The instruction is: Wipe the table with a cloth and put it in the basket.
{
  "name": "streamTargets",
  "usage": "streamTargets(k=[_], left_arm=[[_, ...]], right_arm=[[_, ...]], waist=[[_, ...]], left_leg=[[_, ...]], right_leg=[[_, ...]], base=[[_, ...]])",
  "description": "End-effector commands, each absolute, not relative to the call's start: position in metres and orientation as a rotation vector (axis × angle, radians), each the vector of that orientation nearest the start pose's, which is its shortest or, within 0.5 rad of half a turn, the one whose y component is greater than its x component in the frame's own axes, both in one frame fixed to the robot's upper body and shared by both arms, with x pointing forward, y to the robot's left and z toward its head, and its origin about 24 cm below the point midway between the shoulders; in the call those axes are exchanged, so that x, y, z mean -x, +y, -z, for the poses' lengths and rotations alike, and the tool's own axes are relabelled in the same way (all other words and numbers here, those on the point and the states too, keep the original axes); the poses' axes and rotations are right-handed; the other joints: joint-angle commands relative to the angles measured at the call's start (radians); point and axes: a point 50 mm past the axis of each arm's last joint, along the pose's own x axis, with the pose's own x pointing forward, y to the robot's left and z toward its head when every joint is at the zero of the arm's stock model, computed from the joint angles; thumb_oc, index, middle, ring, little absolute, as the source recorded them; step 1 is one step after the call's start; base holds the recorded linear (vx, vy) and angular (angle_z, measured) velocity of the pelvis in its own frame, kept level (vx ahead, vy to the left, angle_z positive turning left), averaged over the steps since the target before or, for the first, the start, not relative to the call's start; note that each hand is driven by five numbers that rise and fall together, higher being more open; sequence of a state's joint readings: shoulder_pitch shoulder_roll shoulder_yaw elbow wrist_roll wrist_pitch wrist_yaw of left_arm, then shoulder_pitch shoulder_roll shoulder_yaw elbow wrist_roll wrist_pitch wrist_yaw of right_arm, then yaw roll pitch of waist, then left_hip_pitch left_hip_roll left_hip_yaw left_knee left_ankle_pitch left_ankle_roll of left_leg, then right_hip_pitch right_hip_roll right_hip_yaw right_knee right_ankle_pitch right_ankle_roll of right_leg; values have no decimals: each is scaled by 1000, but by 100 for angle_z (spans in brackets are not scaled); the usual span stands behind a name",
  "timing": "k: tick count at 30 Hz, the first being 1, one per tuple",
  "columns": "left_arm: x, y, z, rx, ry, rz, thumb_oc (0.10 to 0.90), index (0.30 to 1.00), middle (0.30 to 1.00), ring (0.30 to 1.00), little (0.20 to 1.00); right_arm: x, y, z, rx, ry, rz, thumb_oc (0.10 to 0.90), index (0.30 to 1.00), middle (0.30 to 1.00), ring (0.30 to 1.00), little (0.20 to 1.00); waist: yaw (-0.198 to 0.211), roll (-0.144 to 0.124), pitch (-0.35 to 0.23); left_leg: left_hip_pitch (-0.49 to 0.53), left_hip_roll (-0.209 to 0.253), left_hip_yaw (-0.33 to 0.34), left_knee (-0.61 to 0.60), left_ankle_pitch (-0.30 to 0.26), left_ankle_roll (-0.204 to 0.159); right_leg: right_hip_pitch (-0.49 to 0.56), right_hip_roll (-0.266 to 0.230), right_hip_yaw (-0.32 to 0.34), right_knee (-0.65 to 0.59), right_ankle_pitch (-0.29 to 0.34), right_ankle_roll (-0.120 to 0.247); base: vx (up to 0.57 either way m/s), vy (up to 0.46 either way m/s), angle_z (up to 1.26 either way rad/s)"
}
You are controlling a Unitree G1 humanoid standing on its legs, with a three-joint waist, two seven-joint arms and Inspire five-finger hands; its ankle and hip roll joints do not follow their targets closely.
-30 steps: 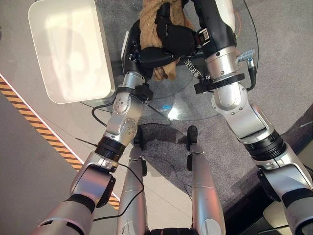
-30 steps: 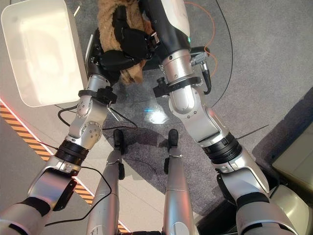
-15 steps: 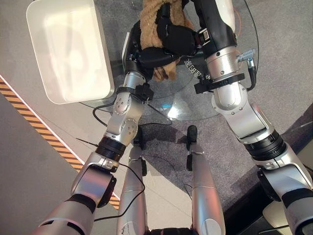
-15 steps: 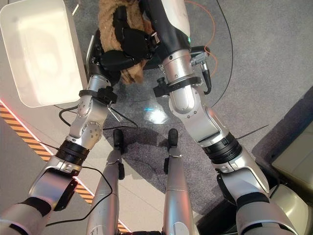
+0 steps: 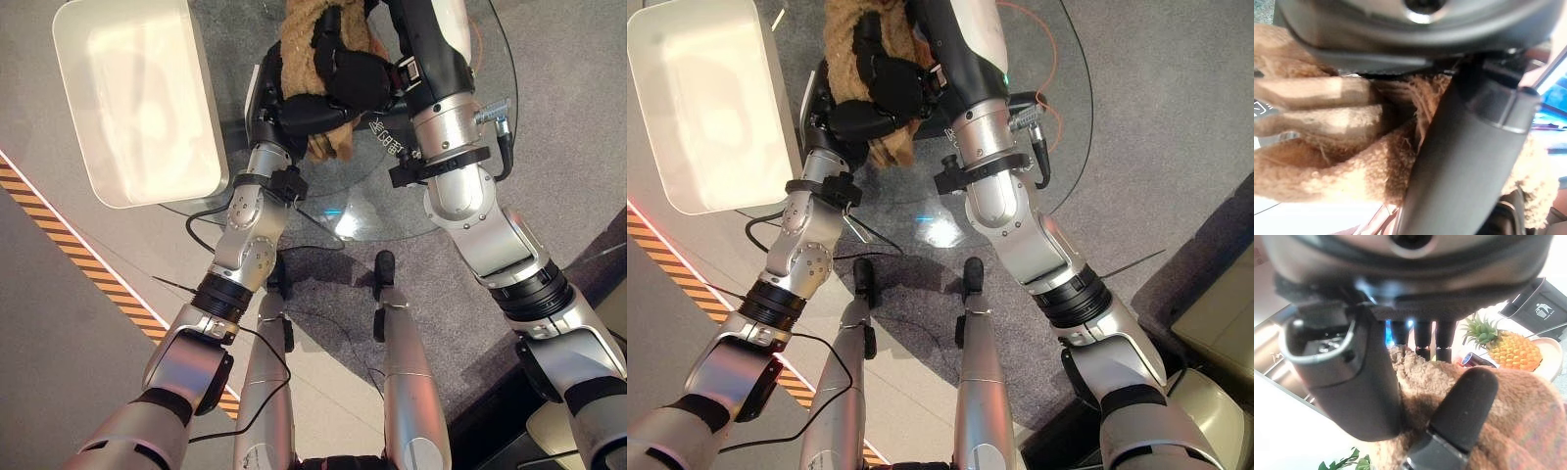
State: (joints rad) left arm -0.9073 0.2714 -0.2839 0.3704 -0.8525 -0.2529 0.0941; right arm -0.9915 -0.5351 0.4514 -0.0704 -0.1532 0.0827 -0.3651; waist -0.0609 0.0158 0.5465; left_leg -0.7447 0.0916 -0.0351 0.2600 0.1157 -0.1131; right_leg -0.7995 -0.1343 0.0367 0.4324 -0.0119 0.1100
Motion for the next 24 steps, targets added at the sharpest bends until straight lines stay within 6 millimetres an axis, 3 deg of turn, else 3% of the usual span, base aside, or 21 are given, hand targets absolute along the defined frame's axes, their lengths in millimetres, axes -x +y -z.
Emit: streamTargets(k=[1,24], left_arm=[[-341,70,-297,522,-765,543,100,300,300,300,200],[-343,75,-295,521,-766,524,100,300,300,300,200]], right_arm=[[-216,-63,-404,347,-1620,-25,800,900,900,900,900],[-216,-65,-403,332,-1620,-12,800,900,900,900,900]], waist=[[6,-31,-27],[6,-32,-27]], left_leg=[[27,-92,53,-13,-37,71],[32,-92,53,-12,-41,72]], right_leg=[[73,132,-78,-91,-24,-80],[77,134,-80,-88,-27,-81]], base=[[0,0,0],[0,0,0]])
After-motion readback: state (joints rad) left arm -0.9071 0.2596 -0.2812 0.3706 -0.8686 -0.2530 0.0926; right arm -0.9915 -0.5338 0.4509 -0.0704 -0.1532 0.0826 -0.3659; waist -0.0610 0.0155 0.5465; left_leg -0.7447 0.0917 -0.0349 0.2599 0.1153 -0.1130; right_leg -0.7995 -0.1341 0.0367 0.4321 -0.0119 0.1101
